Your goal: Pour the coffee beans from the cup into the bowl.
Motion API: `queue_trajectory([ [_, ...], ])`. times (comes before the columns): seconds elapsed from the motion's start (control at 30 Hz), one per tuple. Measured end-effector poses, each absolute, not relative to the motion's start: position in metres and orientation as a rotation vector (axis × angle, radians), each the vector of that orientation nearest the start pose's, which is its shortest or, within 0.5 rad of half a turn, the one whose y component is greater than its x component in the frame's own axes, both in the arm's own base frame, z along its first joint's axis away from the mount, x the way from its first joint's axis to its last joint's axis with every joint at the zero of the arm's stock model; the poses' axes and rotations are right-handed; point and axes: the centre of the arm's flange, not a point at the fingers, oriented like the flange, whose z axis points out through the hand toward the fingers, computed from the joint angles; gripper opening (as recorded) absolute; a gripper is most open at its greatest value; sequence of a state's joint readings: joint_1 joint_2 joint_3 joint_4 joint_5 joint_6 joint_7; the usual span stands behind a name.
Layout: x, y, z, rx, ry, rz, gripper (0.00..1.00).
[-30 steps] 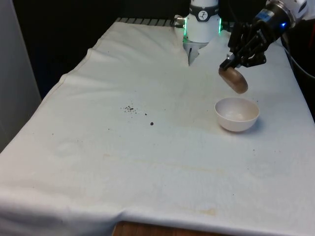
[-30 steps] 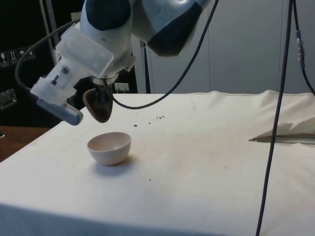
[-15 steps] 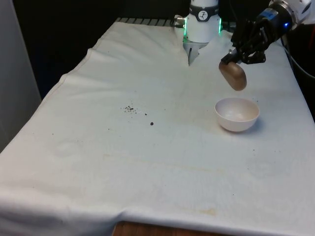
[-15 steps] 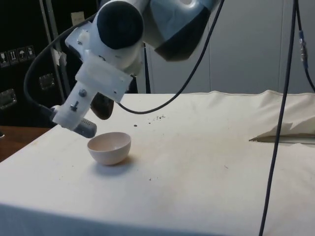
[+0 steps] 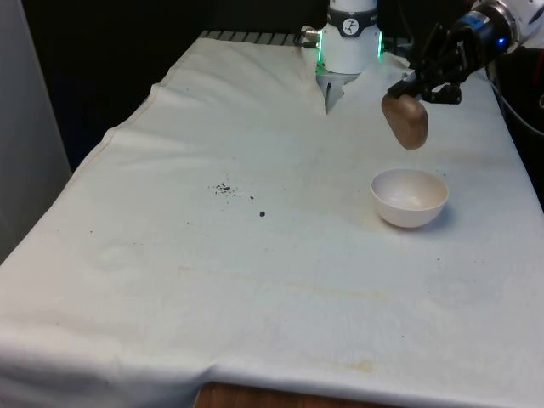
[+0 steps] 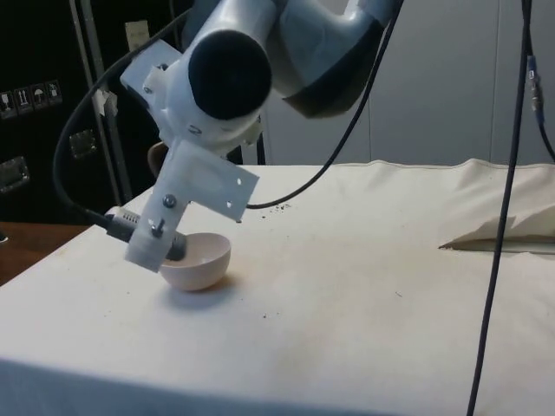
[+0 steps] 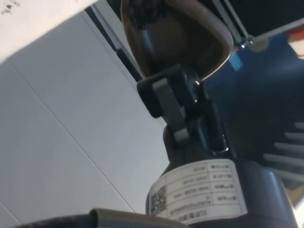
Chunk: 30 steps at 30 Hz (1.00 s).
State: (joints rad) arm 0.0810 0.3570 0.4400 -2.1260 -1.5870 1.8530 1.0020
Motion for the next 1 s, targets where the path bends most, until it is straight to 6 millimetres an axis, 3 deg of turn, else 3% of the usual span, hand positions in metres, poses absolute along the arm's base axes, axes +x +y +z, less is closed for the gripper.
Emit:
queue_trajectory([
  [1.0,0.509,0.232,0.243,1.653,0.483,0.669,0.00],
])
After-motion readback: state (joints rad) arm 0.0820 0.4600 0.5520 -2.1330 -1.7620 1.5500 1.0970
